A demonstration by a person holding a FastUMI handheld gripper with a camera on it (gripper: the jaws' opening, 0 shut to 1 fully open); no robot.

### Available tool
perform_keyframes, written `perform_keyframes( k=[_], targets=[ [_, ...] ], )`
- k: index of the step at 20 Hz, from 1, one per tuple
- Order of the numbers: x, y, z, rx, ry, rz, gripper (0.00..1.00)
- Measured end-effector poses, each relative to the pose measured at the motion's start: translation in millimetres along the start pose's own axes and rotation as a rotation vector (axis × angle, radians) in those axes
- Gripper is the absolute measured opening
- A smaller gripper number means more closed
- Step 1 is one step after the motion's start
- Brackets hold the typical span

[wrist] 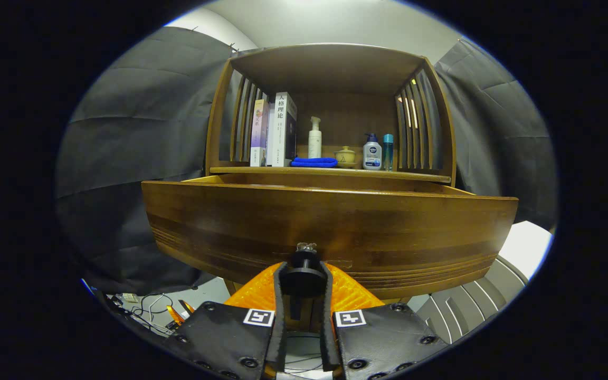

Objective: Pull open the drawer, take out the items inside it, and place them on the countertop above the cabinet.

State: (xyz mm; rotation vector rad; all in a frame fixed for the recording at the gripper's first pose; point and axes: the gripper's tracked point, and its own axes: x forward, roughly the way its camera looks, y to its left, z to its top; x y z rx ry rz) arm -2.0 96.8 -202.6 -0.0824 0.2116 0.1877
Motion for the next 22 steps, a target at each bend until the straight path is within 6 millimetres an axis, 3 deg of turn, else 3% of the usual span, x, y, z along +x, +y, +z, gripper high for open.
perform_keyframes(
  k=[8, 10, 15, 18, 22],
  targets=[
    [-9, 0, -4, -0.013, 0.005, 0.022, 0.28],
    [-13, 3, -2, -0.026, -0.008, 0.035, 0.47],
    [-23, -5, 27, -0.05, -0.095, 0.043, 0.93],
    [-26, -15, 58, -0.019, -0.14, 0.034, 0.96],
    [-32, -15, 95, -0.041, -0.2, 0.05, 0.96]
  ],
)
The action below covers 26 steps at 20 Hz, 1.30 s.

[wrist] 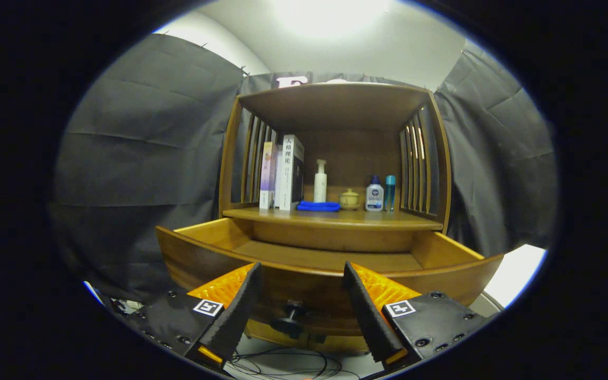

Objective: Pull open the drawer, take out the items inside it, and place them on the countertop above the cabinet.

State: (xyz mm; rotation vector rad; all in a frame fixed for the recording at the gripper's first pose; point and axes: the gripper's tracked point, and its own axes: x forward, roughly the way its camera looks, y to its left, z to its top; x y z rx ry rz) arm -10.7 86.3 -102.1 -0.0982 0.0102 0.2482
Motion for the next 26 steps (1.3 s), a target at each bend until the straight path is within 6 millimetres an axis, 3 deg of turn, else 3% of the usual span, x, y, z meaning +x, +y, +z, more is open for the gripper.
perform_keyframes(
  k=[5, 11, 14, 19, 23, 26],
  targets=[
    [21, 0, 20, -0.009, 0.055, 0.032, 0.97],
    [72, -9, 31, -0.094, 0.201, 0.073, 0.98],
    [99, -10, 26, -0.086, 0.301, 0.098, 0.98],
    [129, -12, -11, 0.001, 0.525, 0.126, 0.98],
    [136, -12, -54, 0.044, 0.712, 0.137, 0.98],
    [135, -7, -72, 0.101, 0.814, 0.164, 0.98]
  ],
)
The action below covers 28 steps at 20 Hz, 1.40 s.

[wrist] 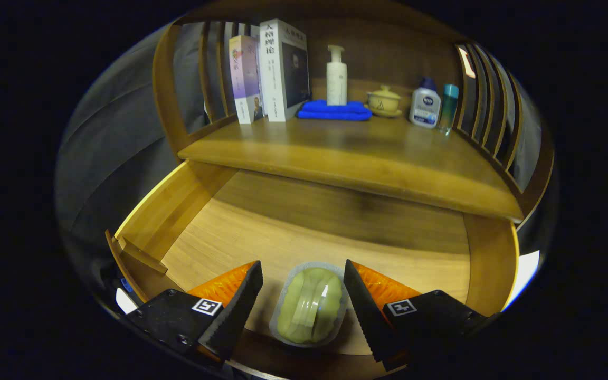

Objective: Pull open the drawer, take out the items inside it, and place them on the countertop above the cabinet.

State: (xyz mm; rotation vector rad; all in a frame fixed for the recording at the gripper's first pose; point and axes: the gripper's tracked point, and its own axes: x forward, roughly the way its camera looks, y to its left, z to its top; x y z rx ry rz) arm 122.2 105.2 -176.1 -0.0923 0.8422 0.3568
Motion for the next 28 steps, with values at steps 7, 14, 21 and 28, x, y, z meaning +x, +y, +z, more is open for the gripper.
perform_keyframes(
  k=[7, 14, 21, 28],
  targets=[
    [7, 3, -15, 0.081, 0.124, 0.057, 0.88],
    [12, -7, -16, 0.062, 0.089, 0.01, 0.41],
    [1, 5, -11, 0.05, -0.046, 0.031, 0.26],
    [-32, 8, 24, 0.075, -0.202, 0.036, 0.26]
  ],
)
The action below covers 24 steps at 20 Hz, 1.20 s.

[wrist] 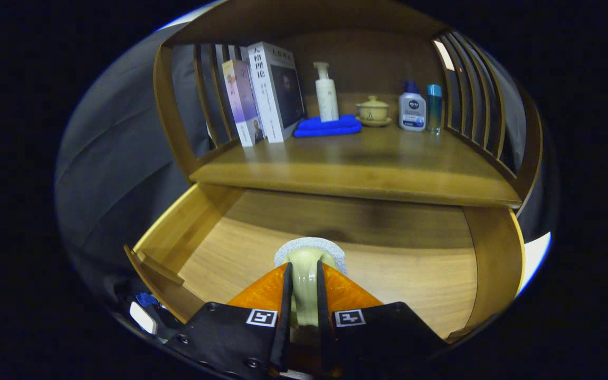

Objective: Pull open the drawer, take out the items inside it, and place them on the countertop above the cabinet.

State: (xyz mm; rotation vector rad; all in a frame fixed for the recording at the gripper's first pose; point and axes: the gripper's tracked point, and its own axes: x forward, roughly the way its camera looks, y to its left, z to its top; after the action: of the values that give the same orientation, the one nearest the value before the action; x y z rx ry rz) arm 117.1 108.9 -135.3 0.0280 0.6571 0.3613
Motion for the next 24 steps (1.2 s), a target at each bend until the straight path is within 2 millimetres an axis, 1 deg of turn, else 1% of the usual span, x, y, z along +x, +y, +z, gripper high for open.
perform_keyframes(
  k=[2, 7, 10, 12, 17, 20, 22, 24],
  targets=[
    [-9, 0, 19, -0.015, -0.049, -0.006, 0.26],
    [-30, 16, 69, -0.043, -0.152, 0.022, 0.25],
    [-30, 11, 98, -0.06, -0.19, -0.001, 0.25],
    [-26, 9, 114, -0.031, -0.197, 0.0, 0.25],
    [-2, -18, 152, 0.083, -0.214, -0.045, 0.25],
    [18, -29, 161, 0.179, -0.192, -0.046, 0.25],
    [32, -40, 168, 0.213, -0.195, -0.063, 0.25],
    [44, -46, 169, 0.228, -0.195, -0.077, 0.25]
  ],
)
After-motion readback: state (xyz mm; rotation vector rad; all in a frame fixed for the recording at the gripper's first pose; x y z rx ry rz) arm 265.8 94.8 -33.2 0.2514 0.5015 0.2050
